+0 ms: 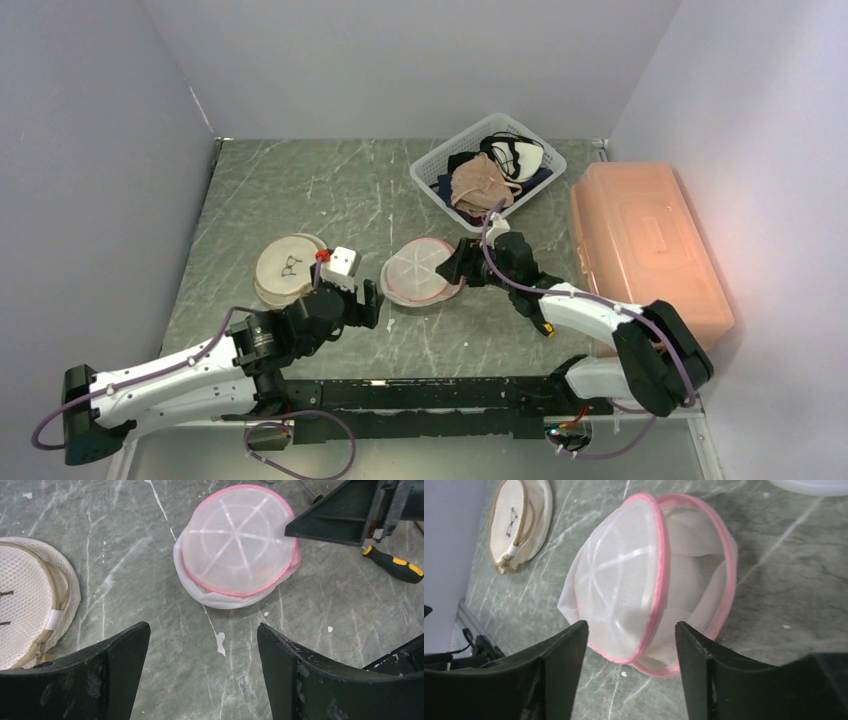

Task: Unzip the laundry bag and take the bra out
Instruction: Close the laundry bag at the center of the board, then adjust the laundry bag at the center of the board.

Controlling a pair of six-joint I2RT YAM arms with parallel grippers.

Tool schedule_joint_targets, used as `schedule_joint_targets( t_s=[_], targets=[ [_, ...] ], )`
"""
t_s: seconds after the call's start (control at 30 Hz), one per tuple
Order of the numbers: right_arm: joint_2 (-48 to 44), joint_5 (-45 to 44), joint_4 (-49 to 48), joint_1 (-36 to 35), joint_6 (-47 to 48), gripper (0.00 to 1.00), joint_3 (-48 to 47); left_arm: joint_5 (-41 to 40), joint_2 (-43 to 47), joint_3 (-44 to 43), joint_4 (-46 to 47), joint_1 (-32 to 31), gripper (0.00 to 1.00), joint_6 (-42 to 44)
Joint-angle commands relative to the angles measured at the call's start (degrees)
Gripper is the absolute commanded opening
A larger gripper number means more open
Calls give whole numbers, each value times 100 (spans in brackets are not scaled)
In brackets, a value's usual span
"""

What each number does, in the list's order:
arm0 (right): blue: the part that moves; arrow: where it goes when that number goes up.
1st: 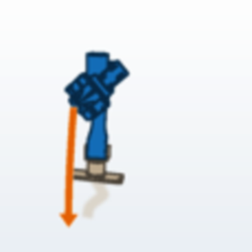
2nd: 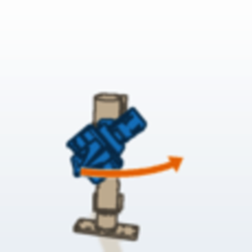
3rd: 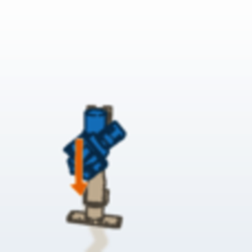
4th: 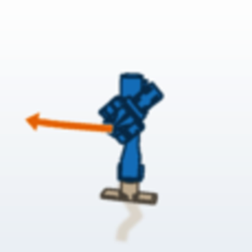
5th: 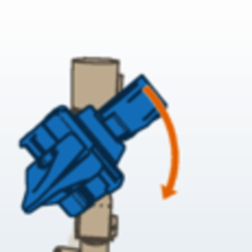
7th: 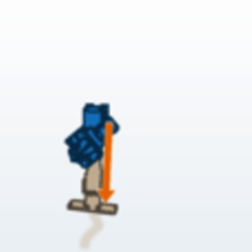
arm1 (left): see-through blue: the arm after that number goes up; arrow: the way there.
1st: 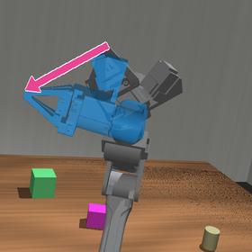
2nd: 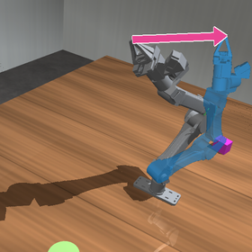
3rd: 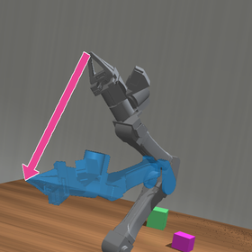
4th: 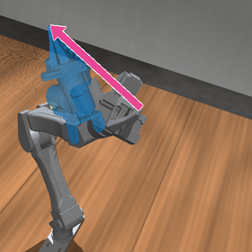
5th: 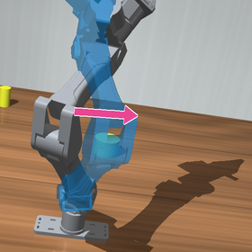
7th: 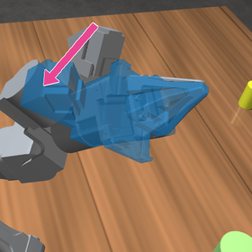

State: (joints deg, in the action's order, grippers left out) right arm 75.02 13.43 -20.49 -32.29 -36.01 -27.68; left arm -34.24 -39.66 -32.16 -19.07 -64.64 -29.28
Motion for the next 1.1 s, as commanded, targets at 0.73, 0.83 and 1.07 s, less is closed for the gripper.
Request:
schedule_joint_targets(
  t_s=[0.73,0.83,1.07],
  targets=[
    [719,-944,1226,-436,270,14,-1363,862,-2166,-532,1272,95,81,-418],
    [964,-878,1106,-450,285,14,-1258,838,-2046,-365,1280,105,81,-608],
    [1323,-840,821,-496,216,13,-981,772,-1735,-146,1176,104,81,-693]
  ],
)
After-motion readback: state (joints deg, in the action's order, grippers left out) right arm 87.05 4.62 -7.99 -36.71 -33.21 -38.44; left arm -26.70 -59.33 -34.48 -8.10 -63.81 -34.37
